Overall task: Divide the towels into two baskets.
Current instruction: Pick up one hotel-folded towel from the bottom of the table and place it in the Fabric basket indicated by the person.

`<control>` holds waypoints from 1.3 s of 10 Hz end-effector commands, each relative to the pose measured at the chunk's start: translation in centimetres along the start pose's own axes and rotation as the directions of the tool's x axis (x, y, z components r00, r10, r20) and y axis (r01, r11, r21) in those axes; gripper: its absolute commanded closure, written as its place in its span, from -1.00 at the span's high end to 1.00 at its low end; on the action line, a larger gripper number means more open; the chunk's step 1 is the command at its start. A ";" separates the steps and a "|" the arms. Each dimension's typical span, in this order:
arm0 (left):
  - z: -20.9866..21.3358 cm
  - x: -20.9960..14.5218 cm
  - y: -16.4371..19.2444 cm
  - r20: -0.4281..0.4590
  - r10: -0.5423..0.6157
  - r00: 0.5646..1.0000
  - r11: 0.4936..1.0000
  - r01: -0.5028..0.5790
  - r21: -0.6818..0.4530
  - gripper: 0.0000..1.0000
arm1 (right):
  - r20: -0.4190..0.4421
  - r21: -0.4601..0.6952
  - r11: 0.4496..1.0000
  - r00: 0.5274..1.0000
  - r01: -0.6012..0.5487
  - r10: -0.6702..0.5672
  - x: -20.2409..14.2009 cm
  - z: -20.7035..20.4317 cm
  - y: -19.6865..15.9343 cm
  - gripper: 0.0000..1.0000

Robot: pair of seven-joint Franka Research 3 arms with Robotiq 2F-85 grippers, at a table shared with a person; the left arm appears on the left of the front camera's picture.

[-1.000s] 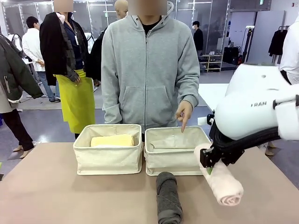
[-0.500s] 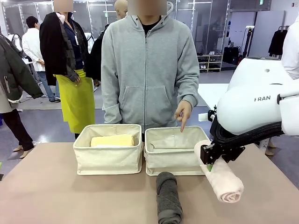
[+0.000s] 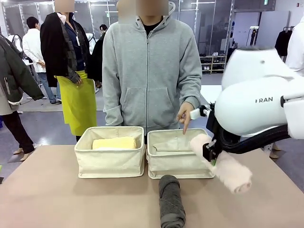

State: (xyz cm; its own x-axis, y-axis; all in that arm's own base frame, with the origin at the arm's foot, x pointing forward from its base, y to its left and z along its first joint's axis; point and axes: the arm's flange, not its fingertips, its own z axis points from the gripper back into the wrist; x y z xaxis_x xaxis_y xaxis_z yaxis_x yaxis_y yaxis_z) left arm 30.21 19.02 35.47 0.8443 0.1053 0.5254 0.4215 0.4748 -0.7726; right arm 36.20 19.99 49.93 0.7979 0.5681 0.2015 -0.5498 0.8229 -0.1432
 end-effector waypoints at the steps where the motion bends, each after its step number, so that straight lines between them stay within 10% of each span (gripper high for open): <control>1: 0.4 -0.4 -0.4 -0.002 -0.003 1.000 1.000 0.003 -0.011 1.00 | 0.049 -0.096 0.964 0.966 -0.248 0.253 3.3 3.1 -1.3 -0.24; 4: 0.4 -0.4 -0.4 -0.002 -0.003 1.000 1.000 0.003 -0.011 1.00 | 0.017 -0.209 0.851 0.869 -0.481 0.495 9.3 2.8 -3.5 -0.24; 9: 0.4 -0.4 -0.4 -0.002 -0.003 1.000 1.000 0.003 -0.011 1.00 | 0.044 -0.197 0.533 0.536 -0.823 0.843 14.8 -1.3 -4.1 -0.24; 13: 0.4 -0.4 -0.4 -0.002 -0.003 1.000 1.000 0.003 -0.011 1.00 | 0.046 -0.159 0.484 0.484 -0.860 0.874 18.4 -7.5 -3.6 -0.24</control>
State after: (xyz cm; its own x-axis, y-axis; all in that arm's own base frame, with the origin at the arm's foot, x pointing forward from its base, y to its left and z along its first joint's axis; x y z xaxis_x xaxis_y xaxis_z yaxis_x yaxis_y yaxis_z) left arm 30.21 18.99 35.46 0.8447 0.1045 0.5249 0.4214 0.4747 -0.7727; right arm 53.42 26.60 47.19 -0.0755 0.9970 0.0170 -0.9224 -0.0634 -0.3809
